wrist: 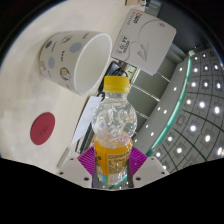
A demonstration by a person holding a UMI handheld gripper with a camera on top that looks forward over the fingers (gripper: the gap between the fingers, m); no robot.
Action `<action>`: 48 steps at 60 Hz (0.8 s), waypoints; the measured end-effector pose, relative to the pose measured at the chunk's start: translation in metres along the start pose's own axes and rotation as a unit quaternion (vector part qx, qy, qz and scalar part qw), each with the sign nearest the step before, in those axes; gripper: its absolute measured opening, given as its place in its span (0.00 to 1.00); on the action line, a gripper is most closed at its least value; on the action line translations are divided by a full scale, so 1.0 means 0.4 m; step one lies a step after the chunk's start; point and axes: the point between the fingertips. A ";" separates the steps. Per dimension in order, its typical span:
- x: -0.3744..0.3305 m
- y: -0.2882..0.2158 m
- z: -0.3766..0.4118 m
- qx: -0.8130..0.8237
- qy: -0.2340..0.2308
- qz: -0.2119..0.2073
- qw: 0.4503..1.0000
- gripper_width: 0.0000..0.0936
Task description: Pour water
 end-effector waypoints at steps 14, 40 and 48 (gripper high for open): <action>-0.005 -0.014 -0.013 0.014 -0.009 -0.010 1.000 0.43; -0.066 0.018 -0.027 0.503 -0.131 -0.060 0.852 0.44; -0.044 -0.013 0.029 0.641 -0.173 -0.074 0.744 0.44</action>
Point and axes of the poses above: the point between the fingertips, and its own axes, seen from behind it with the camera up: z to the left, y down, x forward, the way the camera looks
